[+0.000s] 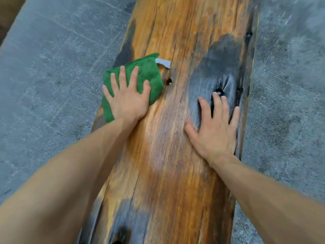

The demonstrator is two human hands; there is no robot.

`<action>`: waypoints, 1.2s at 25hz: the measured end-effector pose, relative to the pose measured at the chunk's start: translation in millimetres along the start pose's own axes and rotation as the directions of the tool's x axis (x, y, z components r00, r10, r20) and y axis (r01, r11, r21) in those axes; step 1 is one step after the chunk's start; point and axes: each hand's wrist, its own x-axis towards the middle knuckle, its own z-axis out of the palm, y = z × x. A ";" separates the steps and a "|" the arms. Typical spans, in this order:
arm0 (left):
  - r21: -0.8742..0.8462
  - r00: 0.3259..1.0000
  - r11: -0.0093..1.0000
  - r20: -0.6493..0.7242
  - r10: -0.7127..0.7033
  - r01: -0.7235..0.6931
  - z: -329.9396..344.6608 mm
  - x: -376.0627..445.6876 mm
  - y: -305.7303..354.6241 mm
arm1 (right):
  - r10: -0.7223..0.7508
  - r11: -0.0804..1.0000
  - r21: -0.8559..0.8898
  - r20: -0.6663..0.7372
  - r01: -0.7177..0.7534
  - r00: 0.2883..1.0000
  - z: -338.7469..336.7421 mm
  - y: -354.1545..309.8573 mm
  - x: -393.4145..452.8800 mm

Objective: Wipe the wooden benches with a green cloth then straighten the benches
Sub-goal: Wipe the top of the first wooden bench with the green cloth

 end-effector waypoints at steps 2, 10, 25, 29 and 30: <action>-0.022 0.995 0.994 0.011 -0.102 0.103 -1.8 18.8 14.6 | 0.000 1.000 -0.016 0.004 0.000 1.000 -2.8 -1.9 1.2; 0.053 0.970 0.973 0.107 0.218 -0.224 9.3 61.3 132.9 | 0.006 0.997 -0.075 0.003 -0.006 1.000 -4.8 -3.9 6.4; 0.074 0.877 0.882 0.174 0.448 -0.465 -6.1 123.8 129.9 | 0.025 0.995 -0.095 0.050 -0.020 0.998 -9.5 -7.0 7.8; 0.078 0.570 0.576 0.306 0.763 -0.813 7.8 64.3 209.4 | 0.035 0.995 -0.100 0.036 -0.031 0.999 -8.3 -5.9 10.3; 0.065 0.426 0.431 0.341 0.838 -0.900 7.5 46.8 203.0 | 0.035 0.994 -0.103 0.027 -0.032 0.999 -8.1 -5.9 8.6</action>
